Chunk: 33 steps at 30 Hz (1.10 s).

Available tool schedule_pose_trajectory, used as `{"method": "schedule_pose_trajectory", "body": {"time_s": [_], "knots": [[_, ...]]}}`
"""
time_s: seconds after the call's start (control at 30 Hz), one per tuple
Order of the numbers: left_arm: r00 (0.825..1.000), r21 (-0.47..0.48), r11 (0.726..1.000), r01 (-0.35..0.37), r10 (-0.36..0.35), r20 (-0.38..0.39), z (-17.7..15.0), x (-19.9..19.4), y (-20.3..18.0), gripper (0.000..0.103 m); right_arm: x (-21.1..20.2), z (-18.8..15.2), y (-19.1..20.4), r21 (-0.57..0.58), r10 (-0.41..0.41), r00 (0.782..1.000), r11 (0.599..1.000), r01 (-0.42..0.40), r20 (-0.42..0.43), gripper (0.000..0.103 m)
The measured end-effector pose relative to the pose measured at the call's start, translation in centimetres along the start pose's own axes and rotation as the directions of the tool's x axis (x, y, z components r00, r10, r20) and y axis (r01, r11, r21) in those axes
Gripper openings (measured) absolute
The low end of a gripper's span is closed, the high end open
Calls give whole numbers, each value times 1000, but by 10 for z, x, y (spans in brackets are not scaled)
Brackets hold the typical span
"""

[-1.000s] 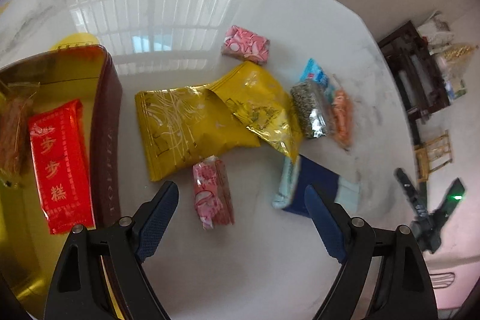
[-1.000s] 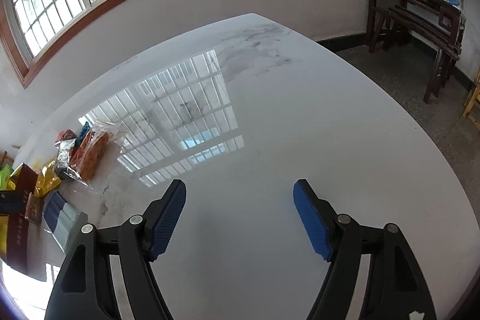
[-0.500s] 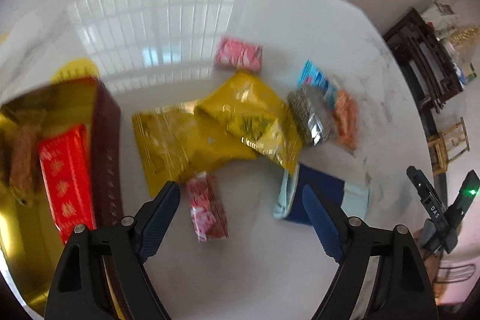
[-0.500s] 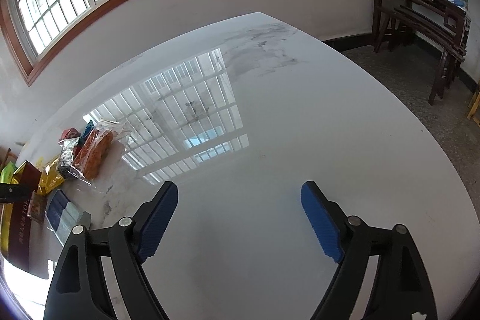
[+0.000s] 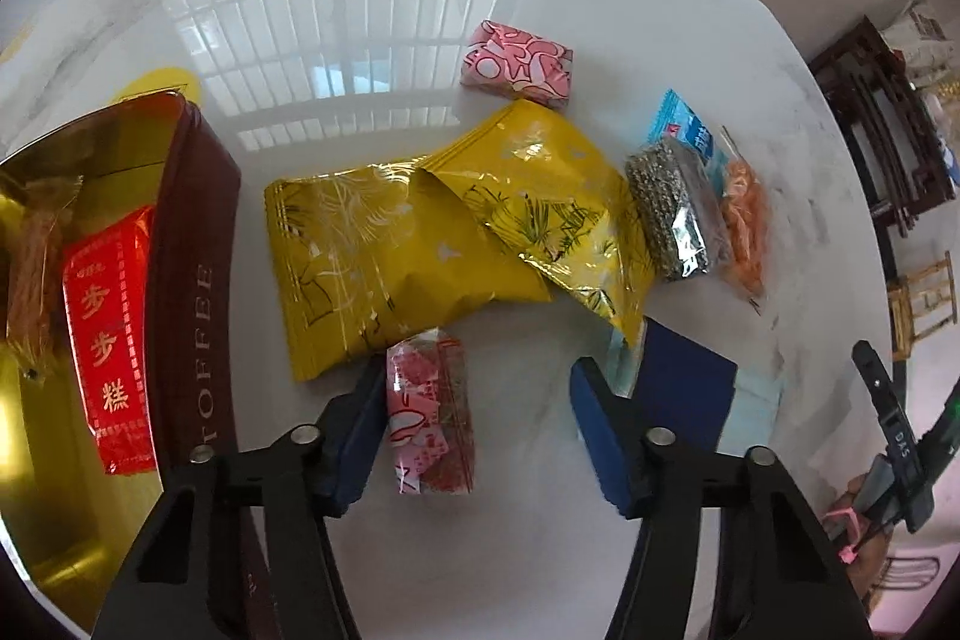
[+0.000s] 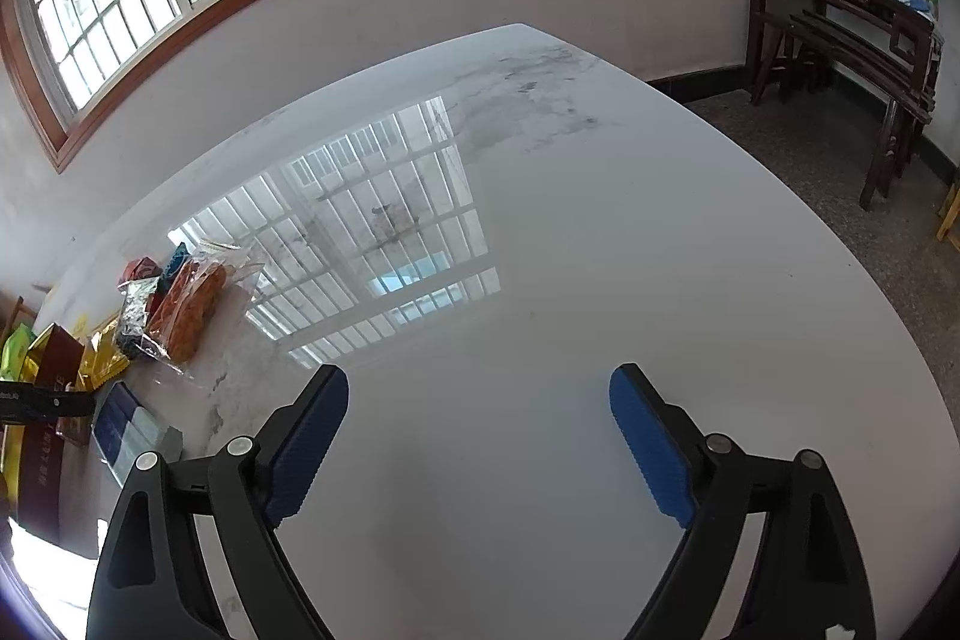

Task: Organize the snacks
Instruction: 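Grasp the pink wrapped bar with the left gripper while the right gripper reaches the blue packet, then lower the pink bar into the tin and open the left gripper while the right gripper lifts the blue packet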

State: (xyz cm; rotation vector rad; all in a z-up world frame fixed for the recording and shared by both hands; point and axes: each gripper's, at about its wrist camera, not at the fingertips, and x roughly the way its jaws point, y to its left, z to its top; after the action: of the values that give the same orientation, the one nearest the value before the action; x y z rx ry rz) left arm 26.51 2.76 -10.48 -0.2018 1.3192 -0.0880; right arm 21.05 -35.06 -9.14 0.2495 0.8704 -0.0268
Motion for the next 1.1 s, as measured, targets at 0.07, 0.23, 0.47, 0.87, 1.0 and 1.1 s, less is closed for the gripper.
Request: {"method": "schedule_pose_trajectory", "body": {"time_s": [0.07, 0.23, 0.47, 0.87, 1.0, 1.1], "knots": [[1000, 11, 1000, -25, 25, 10, -2, 1, -3, 23, 0, 0, 0, 2, 0, 1000, 1000, 0, 0, 88], [998, -78, 997, 17, -12, 62, -20, -5, 10, 23, 1, 1, 0, 7, -2, 1000, 1000, 2, 1, 89], [991, -67, 997, 35, -26, 130, -54, -23, 11, 23, -3, -1, 17, -92, 109, 994, 990, -108, 4, 89], [983, -45, 994, 103, -94, 158, -74, -62, 14, 23, -6, -11, 176, -671, 366, 866, 550, -497, -342, 87], [980, -50, 990, 130, -121, 159, -76, -63, 12, 23, 14, -16, 208, -733, 276, 861, 451, -509, -428, 87], [979, -43, 990, 137, -128, 159, -79, -67, 13, 23, 27, -18, 219, -713, 252, 830, 426, -556, -497, 86]]}}
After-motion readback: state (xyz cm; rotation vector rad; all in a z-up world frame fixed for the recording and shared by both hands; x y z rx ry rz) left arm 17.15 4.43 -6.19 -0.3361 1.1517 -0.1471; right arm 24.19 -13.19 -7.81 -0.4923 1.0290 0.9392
